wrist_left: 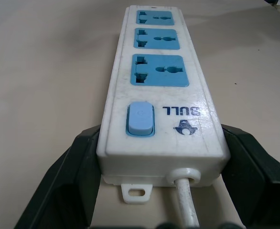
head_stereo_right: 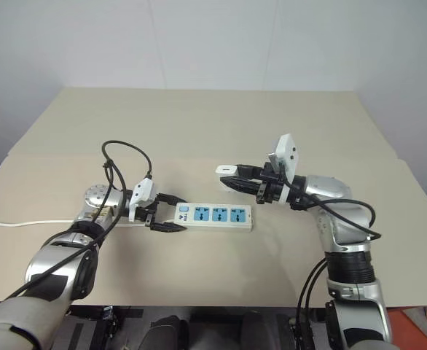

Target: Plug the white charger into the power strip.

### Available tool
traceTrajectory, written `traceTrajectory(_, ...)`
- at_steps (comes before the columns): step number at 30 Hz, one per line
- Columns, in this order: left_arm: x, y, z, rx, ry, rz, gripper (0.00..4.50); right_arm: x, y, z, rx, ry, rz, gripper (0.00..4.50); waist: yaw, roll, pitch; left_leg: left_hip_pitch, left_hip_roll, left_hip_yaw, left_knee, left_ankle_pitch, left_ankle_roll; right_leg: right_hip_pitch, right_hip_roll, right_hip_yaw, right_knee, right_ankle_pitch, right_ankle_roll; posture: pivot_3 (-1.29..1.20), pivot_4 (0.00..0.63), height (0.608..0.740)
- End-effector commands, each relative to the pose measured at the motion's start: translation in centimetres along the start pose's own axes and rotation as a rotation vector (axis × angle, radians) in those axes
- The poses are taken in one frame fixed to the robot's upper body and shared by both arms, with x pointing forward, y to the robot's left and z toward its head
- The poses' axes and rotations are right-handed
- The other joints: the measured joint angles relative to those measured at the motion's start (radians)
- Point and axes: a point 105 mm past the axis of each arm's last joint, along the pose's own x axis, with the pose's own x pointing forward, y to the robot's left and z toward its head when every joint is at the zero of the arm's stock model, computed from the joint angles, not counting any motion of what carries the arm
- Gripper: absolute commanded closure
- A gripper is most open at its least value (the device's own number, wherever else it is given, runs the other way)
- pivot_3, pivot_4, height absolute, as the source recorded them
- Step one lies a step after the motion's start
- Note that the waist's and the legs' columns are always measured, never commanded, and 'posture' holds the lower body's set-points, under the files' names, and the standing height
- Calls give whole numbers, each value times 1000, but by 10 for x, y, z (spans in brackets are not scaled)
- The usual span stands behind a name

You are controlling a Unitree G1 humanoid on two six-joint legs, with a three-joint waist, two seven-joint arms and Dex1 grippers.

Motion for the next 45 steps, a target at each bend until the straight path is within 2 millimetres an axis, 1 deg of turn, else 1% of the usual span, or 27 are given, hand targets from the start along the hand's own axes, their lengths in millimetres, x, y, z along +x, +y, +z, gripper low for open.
traceTrajectory(1,-2,-2,-2,9,16,-14,1231,6,1,3,-52,-77,40,3402,0,0,0,0,0,0,0,0,0,0,0,0,0,0,0,0,150,740)
traceTrajectory(4,-1,-3,-2,8,12,-14,1231,14,2,-2,-60,-130,78,3402,0,0,0,0,0,0,0,0,0,0,0,0,0,0,0,0,150,740)
traceTrajectory(7,0,-4,-3,6,4,-12,1231,21,4,-7,-58,-141,134,3402,0,0,0,0,0,0,0,0,0,0,0,0,0,0,0,0,150,740)
traceTrajectory(11,0,-5,-3,0,-6,-8,1231,23,6,-13,-43,-157,207,3402,0,0,0,0,0,0,0,0,0,0,0,0,0,0,0,0,150,740)
traceTrajectory(15,1,-6,-4,-3,-11,-8,1231,27,6,-16,-41,-184,226,3402,0,0,0,0,0,0,0,0,0,0,0,0,0,0,0,0,150,740)
traceTrajectory(19,2,-6,-4,-5,-16,-7,1231,32,6,-26,-18,-156,254,3402,-1,0,0,0,0,0,0,0,0,0,0,0,0,0,0,0,150,740)
traceTrajectory(32,6,-8,-4,-10,-30,-11,1231,55,3,-48,7,-132,238,3402,-1,0,0,0,0,0,-1,0,0,0,0,0,0,0,0,0,150,740)
traceTrajectory(42,5,-7,-3,-6,-33,-6,1231,57,2,-57,7,-115,231,3402,0,1,0,0,0,0,-1,0,0,0,0,0,0,0,0,0,150,740)
traceTrajectory(45,3,-7,-4,-9,-33,-1,1231,56,-3,-61,-16,-105,186,3402,0,1,0,0,0,0,-1,0,0,0,0,0,0,0,0,0,150,740)
